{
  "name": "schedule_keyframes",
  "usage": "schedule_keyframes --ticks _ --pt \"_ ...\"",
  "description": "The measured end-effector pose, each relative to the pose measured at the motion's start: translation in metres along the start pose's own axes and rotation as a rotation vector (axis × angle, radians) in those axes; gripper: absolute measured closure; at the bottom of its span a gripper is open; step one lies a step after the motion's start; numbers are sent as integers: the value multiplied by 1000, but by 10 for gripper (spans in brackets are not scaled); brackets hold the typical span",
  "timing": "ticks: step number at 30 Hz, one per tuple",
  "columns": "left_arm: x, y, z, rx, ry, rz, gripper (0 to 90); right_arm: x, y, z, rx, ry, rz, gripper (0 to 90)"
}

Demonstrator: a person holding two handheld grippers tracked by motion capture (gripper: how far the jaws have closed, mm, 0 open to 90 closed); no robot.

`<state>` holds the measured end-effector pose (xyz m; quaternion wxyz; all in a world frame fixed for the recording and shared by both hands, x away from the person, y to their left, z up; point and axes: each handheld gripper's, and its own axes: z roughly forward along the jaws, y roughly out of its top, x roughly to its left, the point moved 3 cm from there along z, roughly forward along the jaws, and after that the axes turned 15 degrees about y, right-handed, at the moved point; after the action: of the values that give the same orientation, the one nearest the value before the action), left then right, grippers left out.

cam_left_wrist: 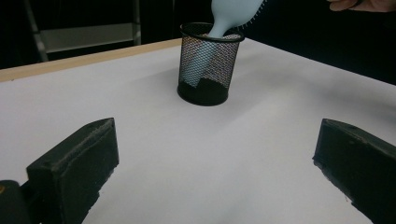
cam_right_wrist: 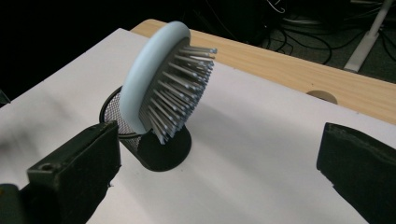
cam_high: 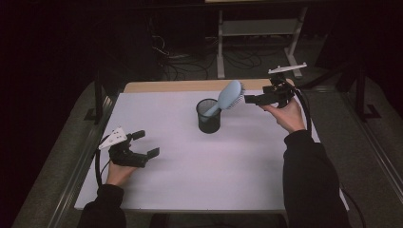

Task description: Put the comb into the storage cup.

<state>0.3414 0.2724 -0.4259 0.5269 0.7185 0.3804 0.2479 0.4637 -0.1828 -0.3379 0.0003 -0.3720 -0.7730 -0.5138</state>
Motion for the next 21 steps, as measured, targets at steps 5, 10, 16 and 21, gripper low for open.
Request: schedule_keyframes --ticks 5,10,16,21 --pt "0 0 0 0 1 -1 0 -3 -6 -5 1 -3 2 0" --pt "0 0 0 1 2 -1 0 -5 -13 -11 1 -7 7 0" --pt "0 0 0 2 5 -3 0 -6 -21 -17 6 -13 2 0" --pt "0 -1 0 2 4 -3 0 -6 -27 -22 12 -16 -4 0"
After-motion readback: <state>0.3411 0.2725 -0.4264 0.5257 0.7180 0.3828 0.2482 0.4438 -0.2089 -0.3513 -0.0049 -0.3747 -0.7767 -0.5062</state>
